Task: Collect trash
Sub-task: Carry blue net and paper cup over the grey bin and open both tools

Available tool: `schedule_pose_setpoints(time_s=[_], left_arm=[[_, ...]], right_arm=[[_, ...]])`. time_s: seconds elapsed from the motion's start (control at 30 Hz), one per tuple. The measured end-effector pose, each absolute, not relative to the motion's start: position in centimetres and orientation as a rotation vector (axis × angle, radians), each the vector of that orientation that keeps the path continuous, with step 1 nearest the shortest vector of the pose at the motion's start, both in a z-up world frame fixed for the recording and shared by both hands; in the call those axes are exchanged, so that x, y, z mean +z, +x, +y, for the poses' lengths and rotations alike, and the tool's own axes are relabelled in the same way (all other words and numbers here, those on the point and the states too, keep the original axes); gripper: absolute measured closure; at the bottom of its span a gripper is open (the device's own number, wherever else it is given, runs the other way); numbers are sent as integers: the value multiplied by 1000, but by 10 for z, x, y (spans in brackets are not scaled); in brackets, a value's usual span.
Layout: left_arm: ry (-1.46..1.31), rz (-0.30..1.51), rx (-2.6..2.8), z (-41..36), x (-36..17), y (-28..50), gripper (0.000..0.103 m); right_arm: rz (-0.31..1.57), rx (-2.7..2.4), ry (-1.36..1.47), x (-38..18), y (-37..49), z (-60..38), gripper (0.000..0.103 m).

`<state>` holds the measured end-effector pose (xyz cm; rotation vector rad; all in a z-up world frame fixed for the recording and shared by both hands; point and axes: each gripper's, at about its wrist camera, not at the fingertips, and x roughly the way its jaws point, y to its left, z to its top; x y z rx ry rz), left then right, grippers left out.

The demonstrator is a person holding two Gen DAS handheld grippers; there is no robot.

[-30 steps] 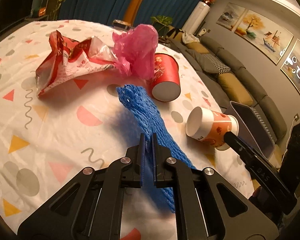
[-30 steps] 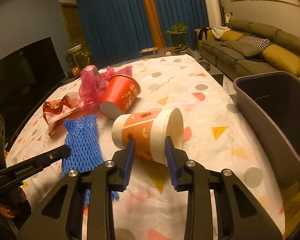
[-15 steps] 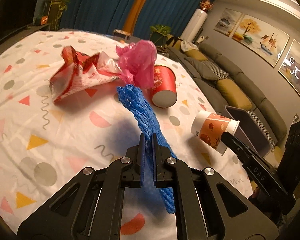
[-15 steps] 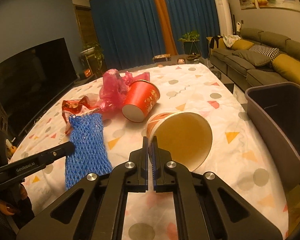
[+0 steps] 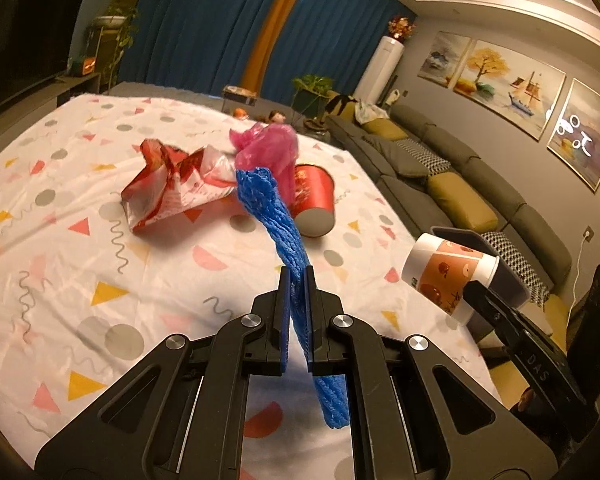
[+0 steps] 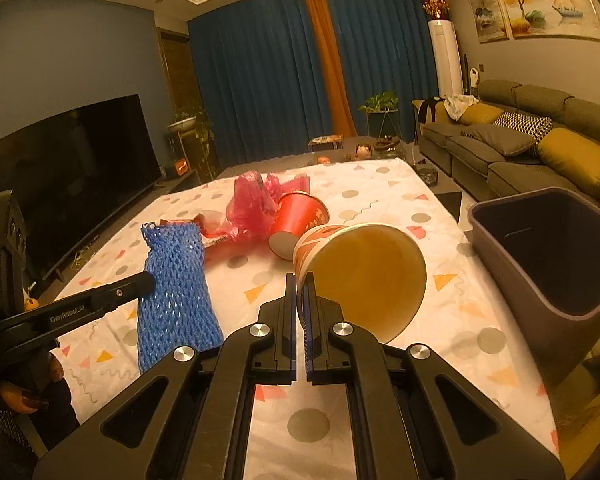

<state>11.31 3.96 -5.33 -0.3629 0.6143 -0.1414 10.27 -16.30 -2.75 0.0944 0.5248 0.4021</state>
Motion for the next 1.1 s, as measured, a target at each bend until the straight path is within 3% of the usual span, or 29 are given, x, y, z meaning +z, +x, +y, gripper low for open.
schedule_pose_setpoints(time_s=[1.1], left_arm=[[-210,546,-296,-53,-5,130,98]], right_arm=[[438,306,126,-4,78,-217,99]])
